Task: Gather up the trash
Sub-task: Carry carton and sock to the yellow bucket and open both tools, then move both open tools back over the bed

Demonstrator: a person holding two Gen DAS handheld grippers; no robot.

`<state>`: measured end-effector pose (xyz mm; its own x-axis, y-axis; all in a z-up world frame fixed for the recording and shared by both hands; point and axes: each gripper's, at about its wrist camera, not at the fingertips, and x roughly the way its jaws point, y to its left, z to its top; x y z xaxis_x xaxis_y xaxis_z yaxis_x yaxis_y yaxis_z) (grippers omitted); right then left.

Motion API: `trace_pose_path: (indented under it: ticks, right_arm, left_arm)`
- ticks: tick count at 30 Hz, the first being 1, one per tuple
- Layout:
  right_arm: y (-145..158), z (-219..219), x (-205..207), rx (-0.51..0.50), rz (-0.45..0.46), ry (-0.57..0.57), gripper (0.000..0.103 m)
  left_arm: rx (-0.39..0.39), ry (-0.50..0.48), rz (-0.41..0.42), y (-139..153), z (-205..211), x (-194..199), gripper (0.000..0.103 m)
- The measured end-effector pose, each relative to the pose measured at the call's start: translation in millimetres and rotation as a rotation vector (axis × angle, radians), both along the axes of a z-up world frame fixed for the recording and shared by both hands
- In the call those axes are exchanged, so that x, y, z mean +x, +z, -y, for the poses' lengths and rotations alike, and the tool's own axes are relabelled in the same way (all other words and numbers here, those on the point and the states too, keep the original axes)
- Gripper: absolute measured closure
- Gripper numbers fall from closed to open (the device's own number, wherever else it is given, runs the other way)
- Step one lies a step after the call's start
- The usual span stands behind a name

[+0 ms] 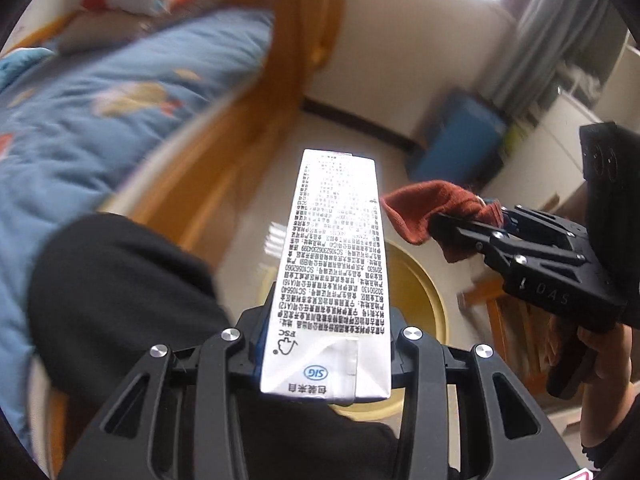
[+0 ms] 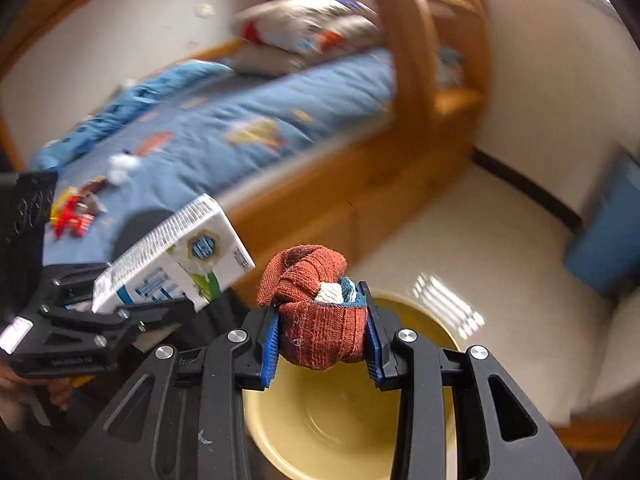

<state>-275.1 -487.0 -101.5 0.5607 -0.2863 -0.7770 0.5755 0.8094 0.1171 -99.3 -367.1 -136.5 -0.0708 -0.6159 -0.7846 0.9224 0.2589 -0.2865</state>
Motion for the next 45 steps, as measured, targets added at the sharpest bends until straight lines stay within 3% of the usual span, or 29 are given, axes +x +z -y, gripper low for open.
trace_pose_path:
  ticks: [3, 4, 5, 6, 7, 8, 9, 15, 24, 30, 34, 45]
  right_arm:
    - [-15.6, 8.8, -19.8, 0.030, -0.049, -0.051, 0.068]
    - [-18.7, 10.0, -23.7, 0.026, -0.067, -0.067, 0.064]
    - [-23.5, 12.1, -27.8, 0.016, -0.102, -0.085, 0.053]
    - [-27.8, 13.9, -31.2, 0.004, -0.131, -0.103, 0.045]
    - [-29.8, 15.1, -35.8, -0.010, -0.139, -0.120, 0.039]
    - [-30.0, 15.7, -37.5, -0.008, -0.140, -0.122, 0.038]
    - [-30.6, 16.7, -40.1, 0.002, -0.133, -0.123, 0.039]
    - [-21.8, 19.9, -43.2, 0.008, -0.064, -0.131, 0.039]
    - [13.3, 1.5, 0.3, -0.018, 0.104, 0.015, 0.039]
    - [45.5, -25.2, 47.1, -0.057, 0.260, 0.165, 0.039]
    - [62.9, -45.3, 87.2, -0.075, 0.343, 0.258, 0.037]
    - [82.7, -121.9, 181.3, -0.104, 0.470, 0.521, 0.036]
  left_arm:
    - [0.050, -0.058, -0.023, -19.6, 23.3, -16.0, 0.064]
    - [0.066, -0.074, -0.028, -25.3, 30.4, -20.5, 0.064]
    - [0.080, -0.090, -0.031, -30.1, 36.4, -24.5, 0.063]
    - [0.095, -0.107, -0.032, -34.8, 42.1, -28.5, 0.050]
    - [0.103, -0.112, -0.028, -37.3, 45.8, -31.1, 0.022]
    - [0.111, -0.114, -0.014, -39.0, 46.0, -31.3, 0.011]
    - [0.112, -0.115, -0.001, -39.4, 47.1, -33.8, 0.009]
    - [0.087, -0.093, 0.016, -29.6, 43.2, -31.4, 0.009]
    - [-0.029, 0.009, 0.104, 13.2, 12.9, -11.9, 0.009]
    - [-0.118, 0.163, 0.237, 52.6, -26.2, 14.5, 0.009]
    - [-0.164, 0.294, 0.284, 73.8, -65.3, 41.3, 0.007]
    - [-0.256, 0.687, 0.403, 110.4, -180.6, 95.3, 0.006]
